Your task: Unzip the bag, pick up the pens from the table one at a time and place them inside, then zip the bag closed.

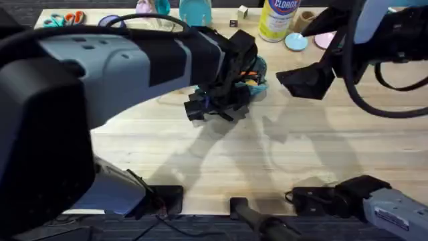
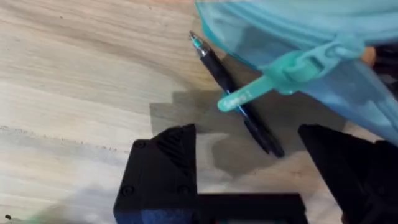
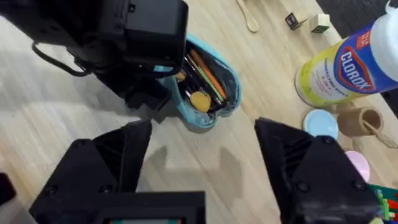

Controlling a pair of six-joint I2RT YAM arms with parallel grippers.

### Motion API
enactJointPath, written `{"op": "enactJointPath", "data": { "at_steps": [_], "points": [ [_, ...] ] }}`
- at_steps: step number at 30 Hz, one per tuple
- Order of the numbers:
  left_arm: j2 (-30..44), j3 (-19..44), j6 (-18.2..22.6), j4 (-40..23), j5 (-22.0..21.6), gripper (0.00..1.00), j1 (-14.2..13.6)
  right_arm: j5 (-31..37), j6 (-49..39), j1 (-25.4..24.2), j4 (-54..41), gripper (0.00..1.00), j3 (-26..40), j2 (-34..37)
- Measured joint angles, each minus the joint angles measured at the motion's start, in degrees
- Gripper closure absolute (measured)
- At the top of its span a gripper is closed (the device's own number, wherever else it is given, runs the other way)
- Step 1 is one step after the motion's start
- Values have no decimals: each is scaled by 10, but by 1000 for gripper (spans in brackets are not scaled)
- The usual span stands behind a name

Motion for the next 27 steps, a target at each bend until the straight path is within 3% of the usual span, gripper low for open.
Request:
{"op": "enactJointPath", "data": {
  "at_steps": [14,17,27],
  "points": [
    [25,12,3,-4,-4,9,-1,2,0,0,0,5,0,0],
    [26,12,4,-3,-3,108,-1,2,0,0,0,5,0,0],
    [28,15,4,2,-1,669,-1,2,0,0,0,4,0,0]
  ]
}}
